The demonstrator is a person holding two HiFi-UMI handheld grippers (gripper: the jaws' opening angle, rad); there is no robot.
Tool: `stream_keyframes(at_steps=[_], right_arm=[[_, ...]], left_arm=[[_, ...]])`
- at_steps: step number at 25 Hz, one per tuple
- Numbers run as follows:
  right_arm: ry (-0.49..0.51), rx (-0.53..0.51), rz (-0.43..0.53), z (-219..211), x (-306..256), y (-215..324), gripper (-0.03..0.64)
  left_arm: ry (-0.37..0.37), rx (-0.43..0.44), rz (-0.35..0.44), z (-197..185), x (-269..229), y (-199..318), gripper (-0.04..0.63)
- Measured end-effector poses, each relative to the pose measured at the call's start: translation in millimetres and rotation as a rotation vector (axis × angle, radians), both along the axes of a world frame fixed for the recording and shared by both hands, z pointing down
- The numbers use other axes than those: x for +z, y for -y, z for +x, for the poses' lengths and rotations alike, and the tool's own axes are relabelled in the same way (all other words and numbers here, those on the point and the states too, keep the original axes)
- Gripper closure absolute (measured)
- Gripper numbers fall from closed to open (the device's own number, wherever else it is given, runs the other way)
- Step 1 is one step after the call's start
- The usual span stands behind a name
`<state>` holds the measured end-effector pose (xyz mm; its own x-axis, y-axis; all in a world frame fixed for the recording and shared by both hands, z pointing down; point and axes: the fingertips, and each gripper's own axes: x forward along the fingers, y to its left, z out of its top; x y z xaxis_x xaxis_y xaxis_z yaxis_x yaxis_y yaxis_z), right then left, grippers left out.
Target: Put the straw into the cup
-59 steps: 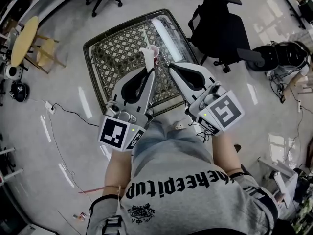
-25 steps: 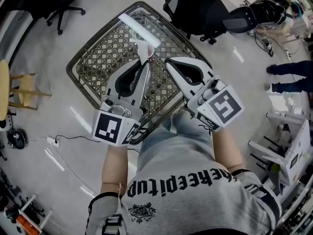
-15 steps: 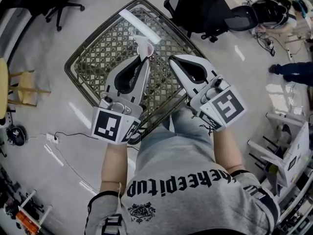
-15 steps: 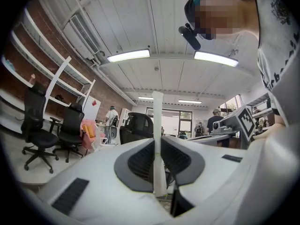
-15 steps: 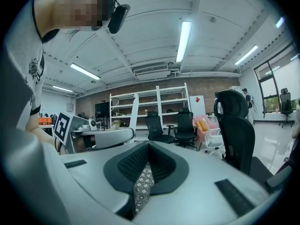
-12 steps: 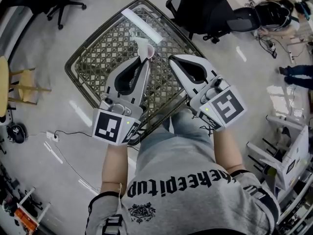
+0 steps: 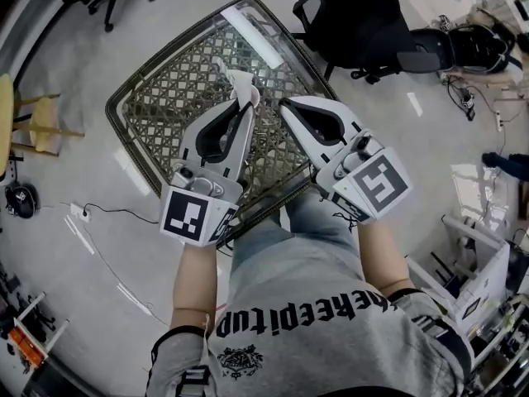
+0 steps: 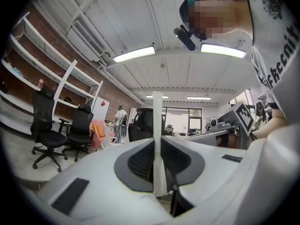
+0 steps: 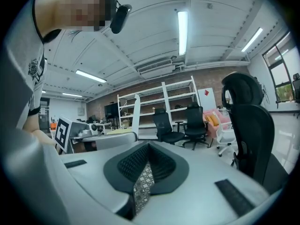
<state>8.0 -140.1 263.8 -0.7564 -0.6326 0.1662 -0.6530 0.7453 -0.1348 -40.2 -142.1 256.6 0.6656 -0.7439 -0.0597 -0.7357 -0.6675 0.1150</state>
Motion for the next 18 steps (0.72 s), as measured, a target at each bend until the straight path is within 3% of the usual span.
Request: stream_keyframes(at_steps=[8, 18], right_arm=[[0.008, -0.057, -0.022, -5, 1, 23, 0.606], [0.004, -0.104, -0.082, -12, 56, 46, 0.606]], left_arm=[[-0.006, -0.066, -0.003, -4, 3, 20, 0.511], [-0.027, -0.132, -0.032, -11, 51, 43, 0.511]])
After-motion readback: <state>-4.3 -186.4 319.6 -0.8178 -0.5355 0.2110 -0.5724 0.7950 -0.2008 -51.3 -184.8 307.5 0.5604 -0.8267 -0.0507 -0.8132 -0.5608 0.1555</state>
